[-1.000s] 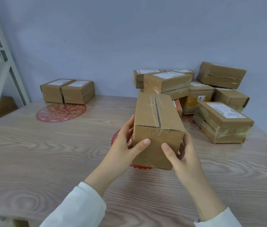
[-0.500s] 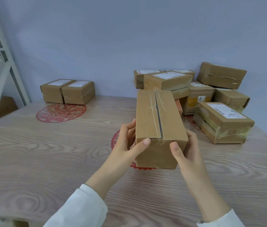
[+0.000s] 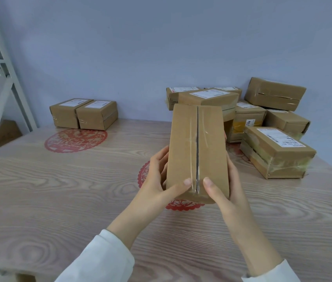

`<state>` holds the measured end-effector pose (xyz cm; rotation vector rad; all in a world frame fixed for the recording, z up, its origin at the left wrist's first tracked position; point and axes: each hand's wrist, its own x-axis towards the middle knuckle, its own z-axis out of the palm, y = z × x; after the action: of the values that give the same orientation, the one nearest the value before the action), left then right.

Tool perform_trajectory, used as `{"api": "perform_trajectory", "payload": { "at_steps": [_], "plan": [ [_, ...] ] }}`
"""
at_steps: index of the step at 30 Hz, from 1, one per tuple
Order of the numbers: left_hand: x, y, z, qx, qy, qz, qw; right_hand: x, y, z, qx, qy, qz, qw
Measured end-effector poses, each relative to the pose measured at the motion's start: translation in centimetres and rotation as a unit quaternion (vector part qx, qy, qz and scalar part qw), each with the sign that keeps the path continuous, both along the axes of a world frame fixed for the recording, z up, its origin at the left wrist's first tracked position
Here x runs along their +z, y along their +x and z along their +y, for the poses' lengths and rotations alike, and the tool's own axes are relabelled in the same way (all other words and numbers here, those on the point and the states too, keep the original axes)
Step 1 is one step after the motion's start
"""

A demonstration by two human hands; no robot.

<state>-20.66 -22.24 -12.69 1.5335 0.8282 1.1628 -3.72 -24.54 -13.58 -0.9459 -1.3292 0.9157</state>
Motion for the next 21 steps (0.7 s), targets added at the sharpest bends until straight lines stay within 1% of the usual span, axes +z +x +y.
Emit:
{"api": "perform_trajectory", "payload": {
  "at_steps": [5,10,14,21],
  "plan": [
    [-0.15,0.03,0.44,0.012,0.000,0.018,1.000,-0.12,0.06,0.06,0.001,-0.007,0.003,1.000],
    [-0.35,-0.04,0.28,0.016,-0.005,0.005,1.000,-0.12,-0.02,-0.07,0.005,0.004,-0.007,1.000],
    [0.02,0.14,0.27,0.043,-0.029,-0.006,0.999,0.19,-0.14,-0.10,0.016,0.019,-0.013,1.000],
    [0.38,0.20,0.00,0.037,-0.007,0.005,0.999,0.27,-0.41,0.14,-0.052,0.033,-0.025,0.998]
  ]
}}
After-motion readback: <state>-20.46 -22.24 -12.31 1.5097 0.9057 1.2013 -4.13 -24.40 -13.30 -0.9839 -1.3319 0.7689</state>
